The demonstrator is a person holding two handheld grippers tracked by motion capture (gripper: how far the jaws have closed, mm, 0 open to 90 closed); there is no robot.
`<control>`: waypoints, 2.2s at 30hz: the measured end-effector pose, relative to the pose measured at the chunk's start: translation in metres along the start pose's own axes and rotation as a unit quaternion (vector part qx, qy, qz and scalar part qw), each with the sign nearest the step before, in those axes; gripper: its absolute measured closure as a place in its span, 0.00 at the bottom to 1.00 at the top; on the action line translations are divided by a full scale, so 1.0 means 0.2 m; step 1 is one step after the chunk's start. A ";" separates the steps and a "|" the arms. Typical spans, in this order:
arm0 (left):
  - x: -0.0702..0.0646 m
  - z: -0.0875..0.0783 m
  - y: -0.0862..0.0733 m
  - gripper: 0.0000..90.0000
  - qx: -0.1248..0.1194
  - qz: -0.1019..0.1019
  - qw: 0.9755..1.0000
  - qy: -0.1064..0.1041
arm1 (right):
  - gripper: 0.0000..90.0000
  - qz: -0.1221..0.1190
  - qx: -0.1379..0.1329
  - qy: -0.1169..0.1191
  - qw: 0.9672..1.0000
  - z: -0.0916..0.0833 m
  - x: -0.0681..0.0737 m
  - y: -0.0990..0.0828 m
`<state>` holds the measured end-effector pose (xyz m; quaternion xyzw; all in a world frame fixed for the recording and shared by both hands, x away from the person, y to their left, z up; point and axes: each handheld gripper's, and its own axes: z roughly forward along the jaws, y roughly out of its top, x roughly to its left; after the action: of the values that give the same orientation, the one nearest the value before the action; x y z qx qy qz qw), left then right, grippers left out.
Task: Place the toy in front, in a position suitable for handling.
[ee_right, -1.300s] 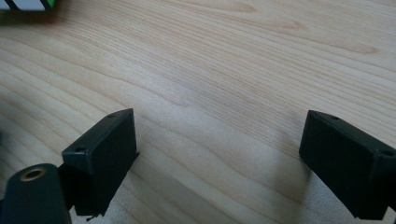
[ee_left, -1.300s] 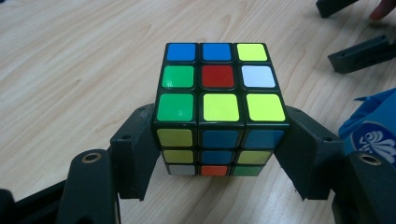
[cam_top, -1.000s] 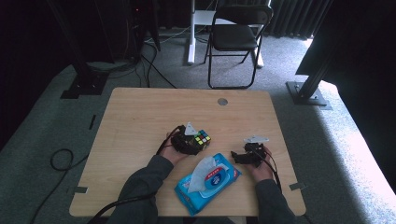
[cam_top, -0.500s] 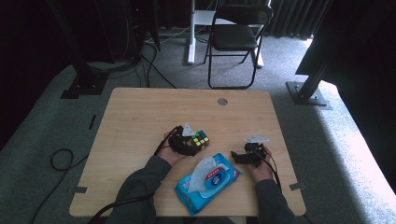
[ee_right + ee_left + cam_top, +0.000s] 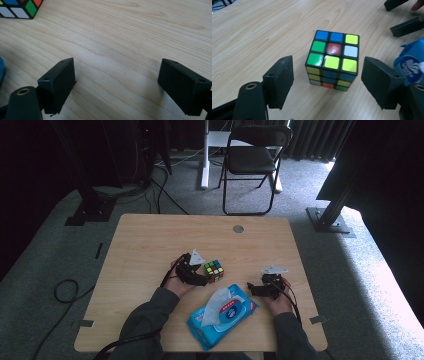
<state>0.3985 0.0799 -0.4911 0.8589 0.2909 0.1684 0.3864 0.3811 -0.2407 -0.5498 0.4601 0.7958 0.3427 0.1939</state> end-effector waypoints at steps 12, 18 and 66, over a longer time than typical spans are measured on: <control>-0.07 -0.19 -0.04 0.49 0.000 -0.005 1.000 -0.025 | 0.52 -0.018 -0.006 0.012 1.000 -0.12 0.07 0.01; -0.14 -0.30 -0.10 0.53 -0.001 0.000 0.999 -0.037 | 0.57 -0.013 -0.028 0.046 0.998 -0.22 0.10 0.03; -0.38 -0.50 -0.42 0.47 0.037 -0.006 0.998 -0.053 | 0.87 -0.071 0.007 0.158 0.985 -0.35 0.23 -0.02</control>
<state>0.2576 0.1336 -0.4952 0.8787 0.2812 0.1094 0.3699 0.3114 -0.2291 -0.5038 0.3435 0.8497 0.3907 0.0862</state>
